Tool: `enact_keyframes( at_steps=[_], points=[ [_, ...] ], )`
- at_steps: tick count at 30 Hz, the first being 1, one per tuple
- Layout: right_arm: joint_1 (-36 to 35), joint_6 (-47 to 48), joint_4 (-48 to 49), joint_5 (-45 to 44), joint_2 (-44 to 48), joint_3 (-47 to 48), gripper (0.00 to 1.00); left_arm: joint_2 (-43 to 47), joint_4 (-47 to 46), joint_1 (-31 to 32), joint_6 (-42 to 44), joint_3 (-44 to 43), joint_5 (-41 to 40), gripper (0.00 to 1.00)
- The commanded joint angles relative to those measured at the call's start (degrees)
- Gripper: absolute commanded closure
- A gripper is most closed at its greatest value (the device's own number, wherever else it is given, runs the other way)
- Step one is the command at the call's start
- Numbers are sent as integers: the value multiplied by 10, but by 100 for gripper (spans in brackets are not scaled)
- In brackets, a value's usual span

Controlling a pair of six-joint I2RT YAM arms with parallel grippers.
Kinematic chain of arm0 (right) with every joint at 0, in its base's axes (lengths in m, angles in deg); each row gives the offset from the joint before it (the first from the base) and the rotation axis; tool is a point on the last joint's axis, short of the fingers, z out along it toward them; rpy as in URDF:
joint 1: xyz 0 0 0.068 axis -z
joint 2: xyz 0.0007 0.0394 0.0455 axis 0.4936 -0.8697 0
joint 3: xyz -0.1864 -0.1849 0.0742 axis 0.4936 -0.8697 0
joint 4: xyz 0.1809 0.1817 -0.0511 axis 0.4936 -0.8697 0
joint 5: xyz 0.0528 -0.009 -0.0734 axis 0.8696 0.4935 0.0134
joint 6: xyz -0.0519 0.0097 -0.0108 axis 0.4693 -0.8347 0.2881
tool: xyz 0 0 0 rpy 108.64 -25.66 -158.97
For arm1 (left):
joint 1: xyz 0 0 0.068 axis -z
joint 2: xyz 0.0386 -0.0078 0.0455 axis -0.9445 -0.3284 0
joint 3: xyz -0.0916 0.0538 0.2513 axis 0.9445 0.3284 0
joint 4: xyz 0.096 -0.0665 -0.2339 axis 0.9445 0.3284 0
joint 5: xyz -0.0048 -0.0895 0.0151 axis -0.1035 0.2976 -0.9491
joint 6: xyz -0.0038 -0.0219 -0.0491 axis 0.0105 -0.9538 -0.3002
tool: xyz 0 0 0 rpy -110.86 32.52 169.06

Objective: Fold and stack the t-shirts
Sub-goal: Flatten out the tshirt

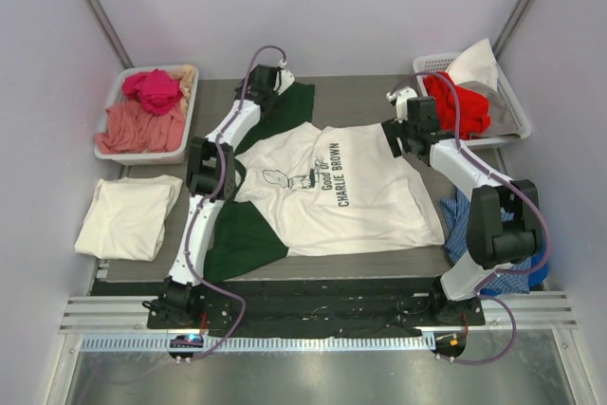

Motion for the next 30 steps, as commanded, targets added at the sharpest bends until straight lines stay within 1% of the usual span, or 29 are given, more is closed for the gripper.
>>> enact_keyframes(
  at_steps=[1,7,10,15,18,22,26,30],
  points=[
    [-3,1,8,-6,28,2,11,-42,15,-31,24,-25,-51,0],
    [-5,-4,3,-12,6,10,11,-45,1,-37,26,-22,-65,1],
    [-7,-4,24,-9,-15,20,11,-34,-3,-36,18,-10,-60,1],
    [-15,-5,24,5,-105,97,11,-12,-8,-32,13,21,-51,1],
    [-18,-11,24,10,-160,144,11,-9,-11,-28,15,27,-54,1],
    [-26,-7,25,3,-216,183,12,-9,-13,-24,16,27,-58,1],
    [-28,1,29,-4,-234,181,12,-6,-16,-20,24,35,-64,1],
    [-28,16,31,-18,-229,146,12,4,-26,-20,31,46,-68,1]
  ],
)
